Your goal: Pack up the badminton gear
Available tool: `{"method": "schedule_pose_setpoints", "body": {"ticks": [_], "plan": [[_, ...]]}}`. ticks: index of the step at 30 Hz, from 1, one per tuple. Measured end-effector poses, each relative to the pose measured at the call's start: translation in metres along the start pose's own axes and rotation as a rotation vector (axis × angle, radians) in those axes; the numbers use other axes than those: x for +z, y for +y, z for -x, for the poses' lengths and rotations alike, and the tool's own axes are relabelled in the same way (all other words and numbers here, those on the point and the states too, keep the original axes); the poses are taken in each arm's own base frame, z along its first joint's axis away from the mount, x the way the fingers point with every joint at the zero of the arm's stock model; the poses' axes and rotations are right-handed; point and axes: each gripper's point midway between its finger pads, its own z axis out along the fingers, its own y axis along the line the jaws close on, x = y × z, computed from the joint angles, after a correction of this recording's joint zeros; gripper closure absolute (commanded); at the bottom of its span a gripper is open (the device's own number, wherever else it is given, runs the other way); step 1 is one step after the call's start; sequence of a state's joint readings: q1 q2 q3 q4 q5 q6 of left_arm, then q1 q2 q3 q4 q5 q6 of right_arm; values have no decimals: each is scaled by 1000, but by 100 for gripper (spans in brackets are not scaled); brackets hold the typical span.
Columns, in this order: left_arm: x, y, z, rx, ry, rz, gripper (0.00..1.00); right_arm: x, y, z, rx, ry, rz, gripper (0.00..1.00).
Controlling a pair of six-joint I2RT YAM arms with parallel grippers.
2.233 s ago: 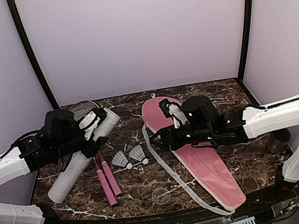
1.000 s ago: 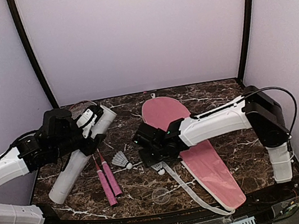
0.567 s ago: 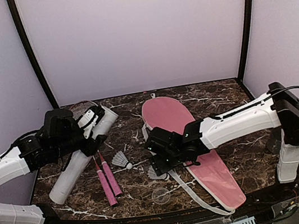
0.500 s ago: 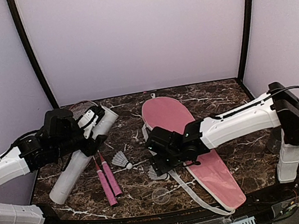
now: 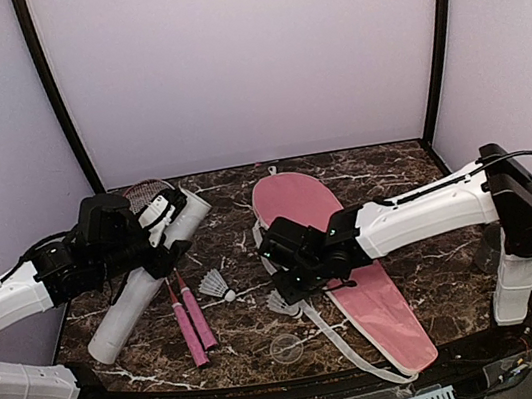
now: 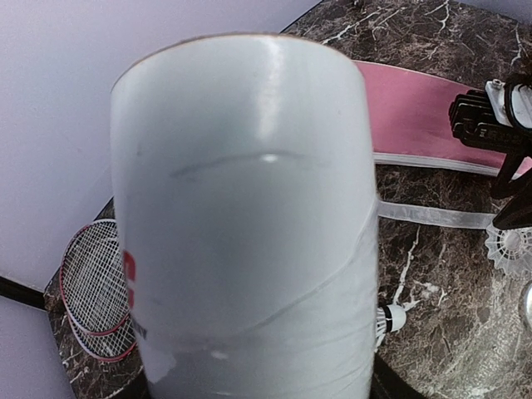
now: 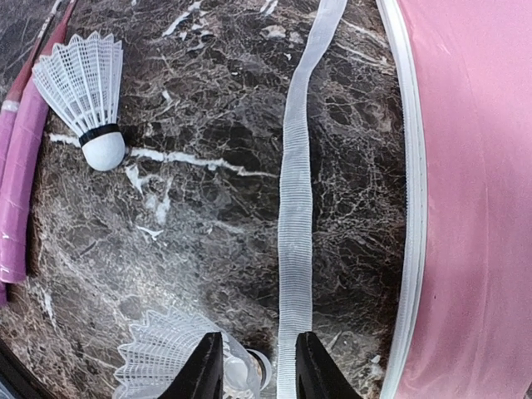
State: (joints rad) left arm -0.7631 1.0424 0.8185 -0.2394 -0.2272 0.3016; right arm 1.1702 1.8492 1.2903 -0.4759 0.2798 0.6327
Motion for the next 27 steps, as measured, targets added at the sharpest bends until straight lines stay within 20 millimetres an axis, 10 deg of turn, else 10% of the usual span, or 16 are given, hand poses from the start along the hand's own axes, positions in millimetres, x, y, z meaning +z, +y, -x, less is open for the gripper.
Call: {"method": "schedule_pose_setpoints", "body": {"ticks": [11, 20, 27], "plan": [[0, 0, 0, 0, -1, -2, 40, -11, -10, -14, 5, 47, -24, 100], [-1, -16, 5, 2, -29, -93, 40, -29, -25, -27, 61, 30, 13, 100], [-24, -69, 27, 60, -160, -368, 41, -80, -39, 18, 193, -185, 194, 100]]}}
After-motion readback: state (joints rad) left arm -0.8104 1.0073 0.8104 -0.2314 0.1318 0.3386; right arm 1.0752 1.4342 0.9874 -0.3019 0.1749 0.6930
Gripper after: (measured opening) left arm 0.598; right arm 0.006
